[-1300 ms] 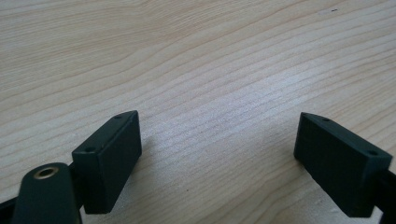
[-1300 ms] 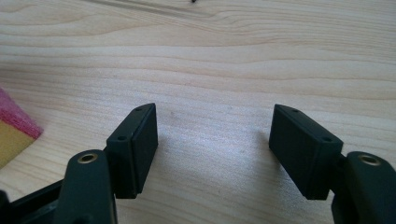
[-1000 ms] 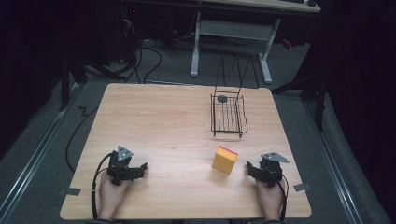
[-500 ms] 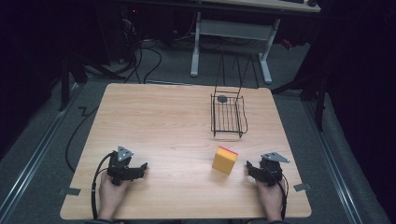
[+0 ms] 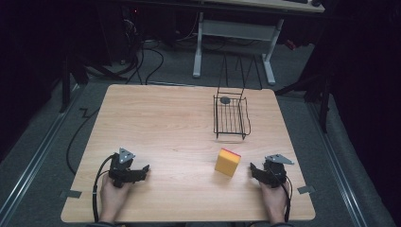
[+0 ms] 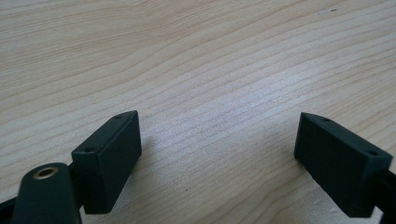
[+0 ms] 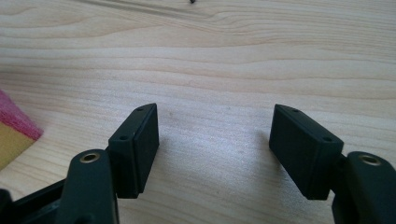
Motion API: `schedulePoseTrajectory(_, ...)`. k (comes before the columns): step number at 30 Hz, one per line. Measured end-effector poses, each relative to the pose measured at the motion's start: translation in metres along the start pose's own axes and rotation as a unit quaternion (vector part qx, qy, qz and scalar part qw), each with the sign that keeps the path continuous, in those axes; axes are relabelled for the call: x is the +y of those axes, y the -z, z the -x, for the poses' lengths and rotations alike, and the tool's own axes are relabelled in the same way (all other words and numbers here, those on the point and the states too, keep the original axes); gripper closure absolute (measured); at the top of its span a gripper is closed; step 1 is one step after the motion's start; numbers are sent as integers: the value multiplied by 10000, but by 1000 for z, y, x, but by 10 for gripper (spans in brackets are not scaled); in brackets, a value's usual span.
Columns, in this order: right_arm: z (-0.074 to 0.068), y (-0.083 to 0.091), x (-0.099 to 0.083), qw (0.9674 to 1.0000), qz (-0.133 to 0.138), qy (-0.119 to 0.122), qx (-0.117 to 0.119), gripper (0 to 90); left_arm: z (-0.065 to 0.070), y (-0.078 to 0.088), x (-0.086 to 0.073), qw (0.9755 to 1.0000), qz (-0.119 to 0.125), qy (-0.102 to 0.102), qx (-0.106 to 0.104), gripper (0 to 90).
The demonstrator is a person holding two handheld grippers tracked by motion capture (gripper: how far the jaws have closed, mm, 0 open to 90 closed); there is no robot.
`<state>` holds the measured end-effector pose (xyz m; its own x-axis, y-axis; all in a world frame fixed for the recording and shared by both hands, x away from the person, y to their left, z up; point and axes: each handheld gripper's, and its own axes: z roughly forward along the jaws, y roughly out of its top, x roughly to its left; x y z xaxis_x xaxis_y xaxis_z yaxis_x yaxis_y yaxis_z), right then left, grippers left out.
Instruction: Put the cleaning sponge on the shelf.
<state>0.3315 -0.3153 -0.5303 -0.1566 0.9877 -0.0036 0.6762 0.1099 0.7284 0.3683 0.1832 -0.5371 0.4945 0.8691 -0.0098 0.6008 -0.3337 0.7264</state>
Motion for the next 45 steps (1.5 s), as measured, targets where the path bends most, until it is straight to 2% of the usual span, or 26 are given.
schedulePoseTrajectory(3, 2, 0, 0, 10000, 32, -67, 35, 337, 0, 0, 0, 10000, -1, -2, -1, 153)
schedulePoseTrajectory(7, 8, 8, 0, 9994, 230, -225, 107, 344, 0, 0, 0, 10000, -1, -1, -2, 153)
schedulePoseTrajectory(14, 14, 23, 3, 9978, 539, -279, 264, 346, 0, 0, 0, 10000, -2, -3, -1, 152)
schedulePoseTrajectory(15, 15, 30, 4, 9966, 670, -335, 334, 343, 0, 0, 0, 10000, -3, -3, -1, 153)
schedulePoseTrajectory(21, 15, 48, 6, 9916, 1046, -364, 662, 328, 0, 0, 0, 10000, -7, -6, -2, 151)
schedulePoseTrajectory(23, 15, 51, 6, 9907, 1096, -333, 732, 323, 0, 0, 0, 10000, -6, -5, -1, 152)
schedulePoseTrajectory(24, 14, 55, 6, 9892, 1134, -329, 869, 309, 0, 0, 0, 10000, -6, -6, -2, 151)
schedulePoseTrajectory(26, 13, 59, 5, 9880, 1169, -274, 968, 298, 0, 0, 0, 10000, -7, -9, -3, 151)
schedulePoseTrajectory(31, 8, 69, 2, 9848, 1311, -154, 1130, 288, 0, 0, 0, 10000, -7, -7, -3, 151)
schedulePoseTrajectory(33, 6, 70, 2, 9844, 1322, -146, 1150, 287, 0, 0, 0, 10000, -5, -8, -3, 151)
schedulePoseTrajectory(34, 4, 73, 1, 9831, 1371, -99, 1210, 287, 0, 0, 0, 10000, -6, -6, -2, 152)
schedulePoseTrajectory(40, -5, 76, 2, 9813, 1366, 94, 1350, 280, 0, 0, 0, 10000, -5, -11, 1, 152)
schedulePoseTrajectory(45, -19, 72, 7, 9782, 1386, 339, 1508, 269, 0, 0, 0, 10000, -6, -5, -2, 151)
